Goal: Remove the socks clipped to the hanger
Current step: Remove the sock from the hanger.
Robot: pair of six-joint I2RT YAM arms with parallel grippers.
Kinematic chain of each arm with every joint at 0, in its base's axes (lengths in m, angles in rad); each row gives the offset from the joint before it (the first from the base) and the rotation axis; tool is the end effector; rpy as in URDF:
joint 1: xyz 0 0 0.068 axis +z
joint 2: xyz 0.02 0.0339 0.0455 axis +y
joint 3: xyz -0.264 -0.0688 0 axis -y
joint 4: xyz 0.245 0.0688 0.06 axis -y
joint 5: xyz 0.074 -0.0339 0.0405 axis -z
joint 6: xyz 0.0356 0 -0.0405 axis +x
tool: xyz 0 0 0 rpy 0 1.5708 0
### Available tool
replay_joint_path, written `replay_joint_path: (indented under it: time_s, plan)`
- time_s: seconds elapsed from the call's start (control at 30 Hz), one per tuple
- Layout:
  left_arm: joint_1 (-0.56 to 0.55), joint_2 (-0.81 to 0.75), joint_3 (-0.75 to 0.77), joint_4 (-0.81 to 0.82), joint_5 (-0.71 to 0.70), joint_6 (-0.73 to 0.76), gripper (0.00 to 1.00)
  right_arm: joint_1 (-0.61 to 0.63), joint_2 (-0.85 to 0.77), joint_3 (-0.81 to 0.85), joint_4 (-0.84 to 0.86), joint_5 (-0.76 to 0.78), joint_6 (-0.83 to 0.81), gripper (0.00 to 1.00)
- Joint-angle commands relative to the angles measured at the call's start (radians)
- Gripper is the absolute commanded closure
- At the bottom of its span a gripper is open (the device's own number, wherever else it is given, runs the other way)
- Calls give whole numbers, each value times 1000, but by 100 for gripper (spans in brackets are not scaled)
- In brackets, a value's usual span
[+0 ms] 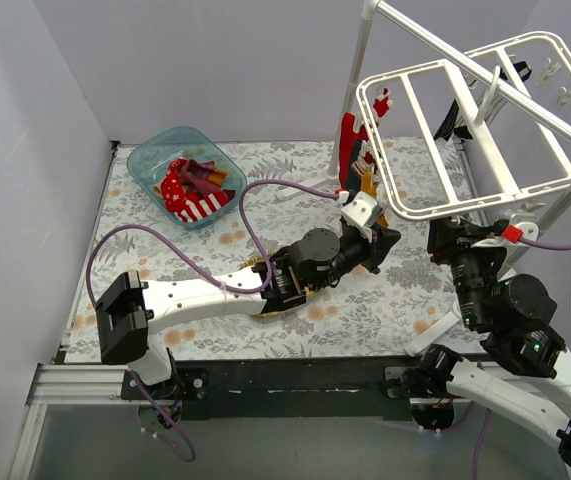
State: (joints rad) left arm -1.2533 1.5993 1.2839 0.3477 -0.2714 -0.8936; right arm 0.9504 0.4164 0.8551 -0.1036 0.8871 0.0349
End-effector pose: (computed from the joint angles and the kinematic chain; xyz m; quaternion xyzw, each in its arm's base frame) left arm 0.1300 -0.3650 0.3619 0.0277 0.6955 -0.5807 0.4223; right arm 0.0608 0.0377 0.4104 0.0826 0.6240 0.1292 0.7663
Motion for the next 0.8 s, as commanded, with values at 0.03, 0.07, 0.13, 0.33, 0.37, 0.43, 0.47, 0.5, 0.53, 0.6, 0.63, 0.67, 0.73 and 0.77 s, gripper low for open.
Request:
replay_joint_path:
  time_s: [0.03,0.07,0.13,0.33,0.37,0.43,0.47,0.5,0.53,0.6,0.63,0.67,0.73,0.77]
  plan:
    - [-11,-33,6,28,-35,13,100,-1,-30,6,-7,0,57,68]
    - [-11,-33,5,28,-37,16,99,-1,-31,-1,-14,-2,62,66]
    - [-15,-38,-1,27,-41,12,100,-1,-41,-7,-22,-5,72,66]
    - [-26,-70,-15,1,-2,-14,100,-1,-56,-10,-34,1,74,66]
    - [-28,-78,-20,0,-2,-25,100,-1,-54,-8,-34,3,72,66]
    - [-29,-96,-26,-7,-8,-31,100,-1,-56,-7,-36,4,69,66]
    - [-29,-101,-34,-10,-12,-34,100,-1,-56,-7,-36,4,71,66]
    - [-29,-110,-38,-12,-14,-34,100,-1,-56,-10,-36,6,71,66]
    - [-29,-111,-38,-12,-17,-34,100,-1,-54,-10,-36,3,69,66]
    - [-29,-113,-38,-16,-19,-34,100,-1,-57,-13,-38,1,74,64]
    - [-29,-111,-35,-19,-11,-33,100,1,-59,-16,-41,-2,76,64]
    - [-29,-113,-32,-21,-9,-31,100,-1,-60,-18,-42,-5,76,62]
    - [-29,-111,-31,-26,-11,-33,100,-1,-73,-25,-47,-11,80,60]
    - [-29,-111,-29,-33,-11,-33,100,-1,-77,-27,-53,-16,85,58]
